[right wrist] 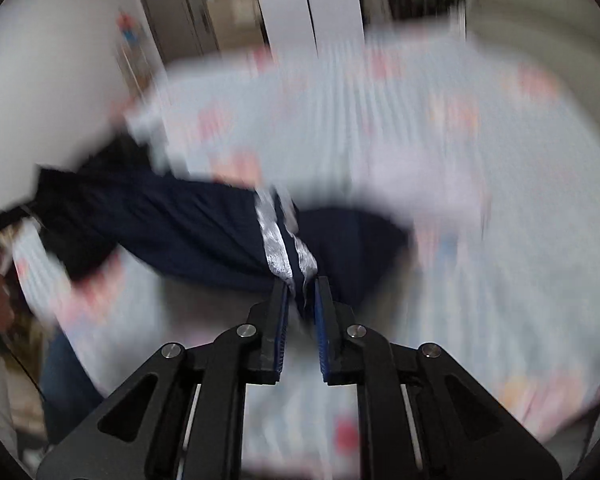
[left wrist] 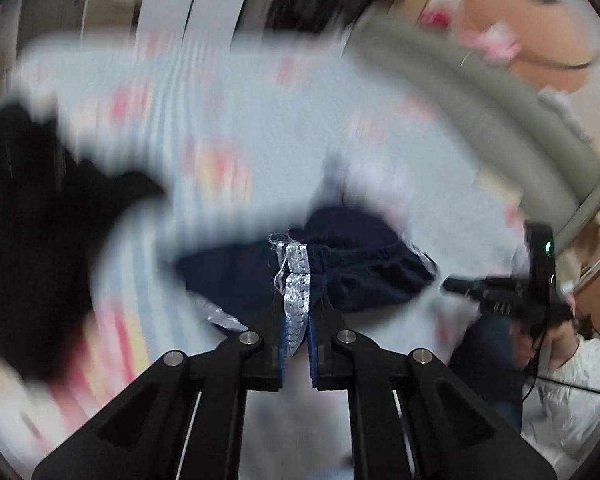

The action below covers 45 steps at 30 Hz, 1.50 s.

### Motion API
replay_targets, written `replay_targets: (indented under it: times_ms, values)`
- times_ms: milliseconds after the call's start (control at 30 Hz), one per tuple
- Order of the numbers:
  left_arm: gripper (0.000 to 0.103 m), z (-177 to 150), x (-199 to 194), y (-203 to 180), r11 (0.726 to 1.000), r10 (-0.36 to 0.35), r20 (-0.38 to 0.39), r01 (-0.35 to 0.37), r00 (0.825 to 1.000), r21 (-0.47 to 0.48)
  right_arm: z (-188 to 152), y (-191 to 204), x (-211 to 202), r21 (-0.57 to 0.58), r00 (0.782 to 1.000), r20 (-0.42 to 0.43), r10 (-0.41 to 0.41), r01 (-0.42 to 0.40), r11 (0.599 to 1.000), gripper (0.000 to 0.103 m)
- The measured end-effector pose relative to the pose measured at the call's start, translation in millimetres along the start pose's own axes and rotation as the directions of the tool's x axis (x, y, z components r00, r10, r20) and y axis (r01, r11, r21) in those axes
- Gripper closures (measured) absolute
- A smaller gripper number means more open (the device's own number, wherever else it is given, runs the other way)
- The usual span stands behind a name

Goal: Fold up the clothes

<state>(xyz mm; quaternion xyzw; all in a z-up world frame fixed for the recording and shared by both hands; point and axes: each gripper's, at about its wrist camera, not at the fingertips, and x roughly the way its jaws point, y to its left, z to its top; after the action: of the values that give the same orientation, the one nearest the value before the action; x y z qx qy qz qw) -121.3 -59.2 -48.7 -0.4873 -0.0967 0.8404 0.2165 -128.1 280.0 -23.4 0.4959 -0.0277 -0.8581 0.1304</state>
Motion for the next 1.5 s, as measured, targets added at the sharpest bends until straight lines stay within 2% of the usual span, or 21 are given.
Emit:
replay_targets:
  times_ms: [67,133,167,200,267,367,433,533,600,633,667,700,767,867,967,1067,1100,1167,1200,1367,1500]
  values:
    - [0.093,-31,34,20,0.996,0.047,-0.14,-0.057,0.989,-0.066,-37,-16,33,0.063,0.989,-0.151,-0.006,0.015,0.998,0.091]
    - [0.093,-41,28,23,0.994,-0.009,-0.098,-0.002,0.995,-0.11,-54,-19,37,0.088,0.984,-0.177,0.003,0.012,0.996,0.09]
    - [0.086,-44,21,22,0.99,-0.058,-0.053,0.051,0.997,-0.133,-57,-17,32,0.092,0.988,-0.156,0.019,-0.004,0.996,0.083]
    - [0.068,-46,14,21,0.984,-0.1,-0.004,0.098,0.995,-0.15,-58,-13,27,0.09,0.99,-0.135,0.037,-0.025,0.996,0.074]
    - [0.048,-40,8,14,0.983,-0.107,0.067,0.116,0.992,-0.145,-53,0,21,0.058,0.993,-0.101,0.058,-0.052,0.997,0.062]
    - [0.049,-22,19,10,0.989,-0.025,0.058,0.033,0.998,-0.146,-38,23,29,-0.034,0.998,-0.066,0.005,-0.007,0.999,0.062]
    - [0.049,-12,17,10,0.985,-0.012,0.091,0.027,0.996,-0.173,-20,29,39,-0.044,0.999,-0.03,-0.013,0.012,0.999,0.061]
    - [0.049,-5,17,11,0.984,0.033,0.113,-0.012,0.993,-0.18,10,37,63,-0.008,0.998,0.0,-0.062,0.062,0.998,0.046]
    - [0.051,3,33,12,0.977,0.138,0.055,-0.127,0.989,-0.168,29,41,85,0.012,0.995,-0.009,-0.1,0.1,0.995,0.043]
    - [0.053,4,41,16,0.97,0.186,0.012,-0.181,0.983,-0.162,36,40,100,0.018,0.992,-0.05,-0.116,0.117,0.993,0.043]
    - [0.068,5,49,19,0.96,0.233,-0.034,-0.236,0.972,-0.152,39,40,113,0.023,0.989,-0.092,-0.12,0.122,0.992,0.048]
    - [0.072,3,53,20,0.95,0.273,-0.075,-0.281,0.959,-0.137,37,39,121,0.018,0.985,-0.124,-0.121,0.124,0.992,0.063]
    - [0.072,-5,45,22,0.954,0.265,-0.078,-0.273,0.961,-0.127,28,40,129,-0.006,0.977,-0.17,-0.128,0.129,0.992,0.076]
    - [0.072,-26,33,26,0.959,0.241,-0.105,-0.254,0.965,-0.126,-3,44,107,-0.062,0.982,-0.139,-0.125,0.117,0.991,0.085]
    - [0.072,-54,27,28,0.969,0.181,-0.154,-0.203,0.971,-0.141,-50,34,83,-0.038,0.985,-0.139,-0.099,0.095,0.995,0.085]
    - [0.066,-60,1,26,0.983,0.081,-0.053,-0.088,0.995,-0.161,-83,25,68,-0.028,0.982,-0.158,-0.105,0.102,0.994,0.085]
    - [0.056,-55,-8,22,0.988,0.039,-0.007,-0.04,0.999,-0.149,-85,23,62,-0.025,0.983,-0.152,-0.104,0.102,0.995,0.083]
    - [0.044,-46,-12,16,0.992,-0.02,0.03,0.023,0.999,-0.126,-86,21,51,-0.012,0.986,-0.138,-0.093,0.092,0.996,0.079]
    - [0.044,-41,-12,12,0.993,-0.039,0.039,0.044,0.998,-0.113,-84,22,48,-0.001,0.989,-0.129,-0.072,0.072,0.997,0.077]
    - [0.046,-23,19,2,0.993,0.072,0.007,-0.071,0.997,-0.093,-85,31,56,-0.015,0.986,-0.146,-0.076,0.075,0.997,0.077]
    - [0.046,-15,32,16,0.977,0.112,-0.018,-0.114,0.994,-0.178,-90,29,54,0.001,0.986,-0.147,-0.073,0.074,0.997,0.077]
